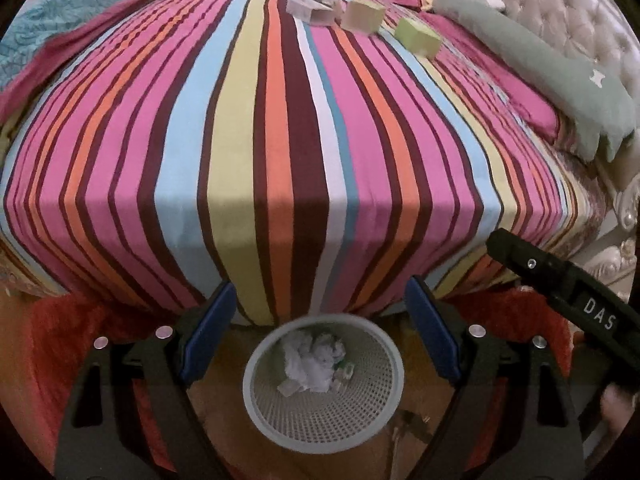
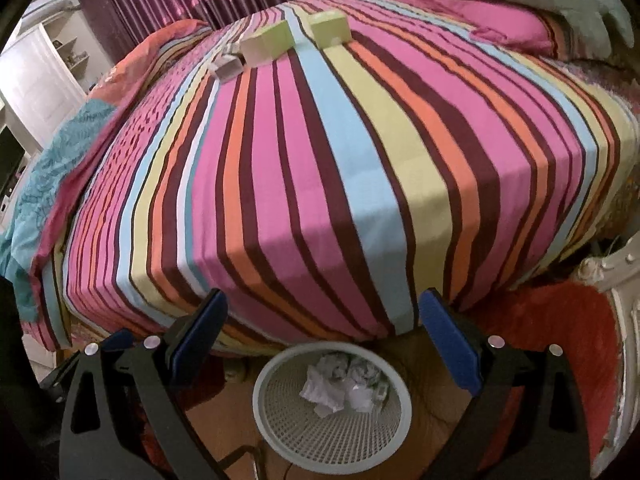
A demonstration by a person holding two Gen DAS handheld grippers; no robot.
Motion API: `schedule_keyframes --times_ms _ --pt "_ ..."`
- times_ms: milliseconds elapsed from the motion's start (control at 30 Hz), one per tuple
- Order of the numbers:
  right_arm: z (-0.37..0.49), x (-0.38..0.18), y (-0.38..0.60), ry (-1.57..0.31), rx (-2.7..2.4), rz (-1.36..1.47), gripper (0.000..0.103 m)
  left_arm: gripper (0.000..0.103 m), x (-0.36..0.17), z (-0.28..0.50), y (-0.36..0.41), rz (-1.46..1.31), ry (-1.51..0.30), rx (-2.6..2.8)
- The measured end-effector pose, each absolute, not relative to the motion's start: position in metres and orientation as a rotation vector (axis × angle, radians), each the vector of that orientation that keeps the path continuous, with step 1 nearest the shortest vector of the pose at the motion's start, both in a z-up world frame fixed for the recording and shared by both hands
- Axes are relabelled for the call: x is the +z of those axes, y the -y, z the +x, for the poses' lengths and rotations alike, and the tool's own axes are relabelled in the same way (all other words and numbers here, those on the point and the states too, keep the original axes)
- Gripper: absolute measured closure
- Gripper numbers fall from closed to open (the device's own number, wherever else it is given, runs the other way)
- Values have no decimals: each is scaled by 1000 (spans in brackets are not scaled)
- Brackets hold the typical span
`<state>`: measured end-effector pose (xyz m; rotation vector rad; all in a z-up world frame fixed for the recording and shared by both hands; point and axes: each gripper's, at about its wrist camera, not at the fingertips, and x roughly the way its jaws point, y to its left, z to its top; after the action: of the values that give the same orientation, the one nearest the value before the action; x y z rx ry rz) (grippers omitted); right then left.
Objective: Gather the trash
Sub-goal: 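Raise both tools back toward the boxes on the bed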
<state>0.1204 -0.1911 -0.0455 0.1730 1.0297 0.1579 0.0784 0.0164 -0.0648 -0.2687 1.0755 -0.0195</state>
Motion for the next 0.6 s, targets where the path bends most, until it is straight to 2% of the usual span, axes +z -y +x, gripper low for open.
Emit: schedule_keyframes --times_ms 600 --pt "196 -22 199 -941 128 161 11 19 -41 165 -47 -370 -1008 41"
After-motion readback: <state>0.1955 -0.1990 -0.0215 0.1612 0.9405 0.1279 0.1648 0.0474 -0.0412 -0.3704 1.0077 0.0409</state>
